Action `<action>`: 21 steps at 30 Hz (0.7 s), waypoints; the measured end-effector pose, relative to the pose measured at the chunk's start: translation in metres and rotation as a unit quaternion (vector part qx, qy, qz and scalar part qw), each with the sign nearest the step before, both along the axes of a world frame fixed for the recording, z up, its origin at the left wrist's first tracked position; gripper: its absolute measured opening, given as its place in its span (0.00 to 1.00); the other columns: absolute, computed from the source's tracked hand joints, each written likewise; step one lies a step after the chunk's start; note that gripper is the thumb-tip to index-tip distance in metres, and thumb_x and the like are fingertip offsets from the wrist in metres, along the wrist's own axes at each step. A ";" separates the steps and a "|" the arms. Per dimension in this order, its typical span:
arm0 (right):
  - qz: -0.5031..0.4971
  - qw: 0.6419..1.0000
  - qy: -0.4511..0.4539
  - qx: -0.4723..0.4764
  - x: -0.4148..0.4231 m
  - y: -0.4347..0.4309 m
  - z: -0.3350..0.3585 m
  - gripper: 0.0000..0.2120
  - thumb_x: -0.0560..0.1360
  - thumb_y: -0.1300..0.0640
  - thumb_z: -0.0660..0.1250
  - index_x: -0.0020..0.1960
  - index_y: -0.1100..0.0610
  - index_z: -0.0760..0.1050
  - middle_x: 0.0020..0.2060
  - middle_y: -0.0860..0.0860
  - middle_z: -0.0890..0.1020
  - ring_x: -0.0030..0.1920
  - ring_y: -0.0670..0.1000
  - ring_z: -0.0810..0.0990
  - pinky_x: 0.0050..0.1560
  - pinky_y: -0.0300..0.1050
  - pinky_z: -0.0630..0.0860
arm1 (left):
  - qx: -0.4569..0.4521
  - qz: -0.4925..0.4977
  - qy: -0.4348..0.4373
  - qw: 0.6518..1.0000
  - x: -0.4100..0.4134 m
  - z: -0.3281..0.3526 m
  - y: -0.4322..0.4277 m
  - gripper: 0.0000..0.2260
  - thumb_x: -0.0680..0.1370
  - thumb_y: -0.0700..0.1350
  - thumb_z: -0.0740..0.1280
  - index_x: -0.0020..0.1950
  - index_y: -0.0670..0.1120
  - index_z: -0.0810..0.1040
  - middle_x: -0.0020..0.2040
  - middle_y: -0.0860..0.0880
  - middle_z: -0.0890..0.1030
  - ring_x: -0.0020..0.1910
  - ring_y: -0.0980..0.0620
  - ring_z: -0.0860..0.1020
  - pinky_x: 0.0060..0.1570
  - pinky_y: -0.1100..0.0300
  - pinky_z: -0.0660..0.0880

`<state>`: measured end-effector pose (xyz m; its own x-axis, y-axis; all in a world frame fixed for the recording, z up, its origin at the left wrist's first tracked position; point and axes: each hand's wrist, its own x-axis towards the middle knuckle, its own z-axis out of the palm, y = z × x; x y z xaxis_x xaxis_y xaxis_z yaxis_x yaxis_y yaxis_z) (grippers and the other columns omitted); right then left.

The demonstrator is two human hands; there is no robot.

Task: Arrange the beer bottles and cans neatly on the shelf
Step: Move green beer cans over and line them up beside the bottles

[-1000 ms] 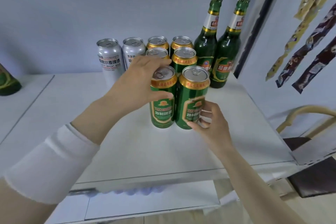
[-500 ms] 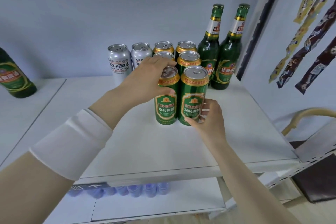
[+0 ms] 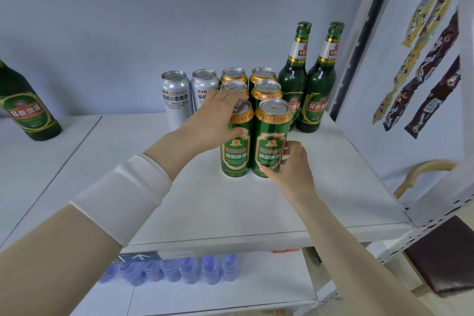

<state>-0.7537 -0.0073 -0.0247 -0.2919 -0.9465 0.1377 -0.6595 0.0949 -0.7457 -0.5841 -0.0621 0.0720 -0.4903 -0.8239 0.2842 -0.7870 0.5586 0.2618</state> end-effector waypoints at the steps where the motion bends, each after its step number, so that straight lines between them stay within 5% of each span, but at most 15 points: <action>1: 0.004 1.000 0.004 0.015 0.000 0.002 0.004 0.33 0.65 0.52 0.76 0.62 0.60 0.63 0.60 0.57 0.70 0.55 0.58 0.77 0.51 0.54 0.76 | -0.001 -0.001 -0.002 1.000 0.000 0.001 0.002 0.32 0.70 0.50 0.72 0.70 0.45 0.64 0.69 0.46 0.69 0.69 0.44 0.63 0.69 0.54 0.58; 4: 0.002 0.999 0.034 0.015 -0.002 0.014 0.025 0.36 0.67 0.48 0.73 0.68 0.60 0.61 0.63 0.56 0.68 0.62 0.56 0.72 0.58 0.52 0.72 | 0.001 -0.001 -0.005 1.000 0.003 0.007 0.012 0.32 0.73 0.50 0.69 0.73 0.46 0.61 0.73 0.47 0.65 0.71 0.46 0.59 0.69 0.56 0.56; 9: 0.036 0.976 0.152 -0.154 0.012 0.011 0.103 0.31 0.75 0.48 0.64 0.72 0.58 0.56 0.69 0.57 0.65 0.70 0.56 0.62 0.67 0.50 0.64 | -0.079 0.070 -0.001 0.994 0.025 0.038 0.021 0.28 0.77 0.53 0.61 0.74 0.46 0.58 0.76 0.47 0.59 0.75 0.48 0.55 0.71 0.55 0.53; 15: 0.131 0.926 0.334 -0.118 0.078 -0.046 0.150 0.29 0.79 0.48 0.54 0.75 0.58 0.50 0.75 0.59 0.54 0.76 0.60 0.48 0.75 0.57 0.51 | -0.104 0.187 -0.128 0.968 0.090 0.064 0.025 0.28 0.79 0.55 0.57 0.75 0.46 0.54 0.77 0.46 0.55 0.76 0.46 0.52 0.74 0.51 0.45; 21: 0.208 0.892 0.378 -0.132 0.208 -0.042 0.154 0.28 0.78 0.49 0.57 0.73 0.61 0.55 0.72 0.60 0.61 0.75 0.61 0.51 0.73 0.58 0.53 | -0.089 0.281 -0.158 0.943 0.200 0.061 0.065 0.27 0.79 0.55 0.57 0.74 0.45 0.57 0.76 0.44 0.59 0.74 0.44 0.57 0.73 0.51 0.51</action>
<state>-0.5457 -0.0495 0.1290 0.3480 -0.8564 0.3813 -0.9207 -0.3889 -0.0332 -0.3843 0.0028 0.1327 -0.0743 -0.9320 0.3549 -0.9947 0.0437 -0.0933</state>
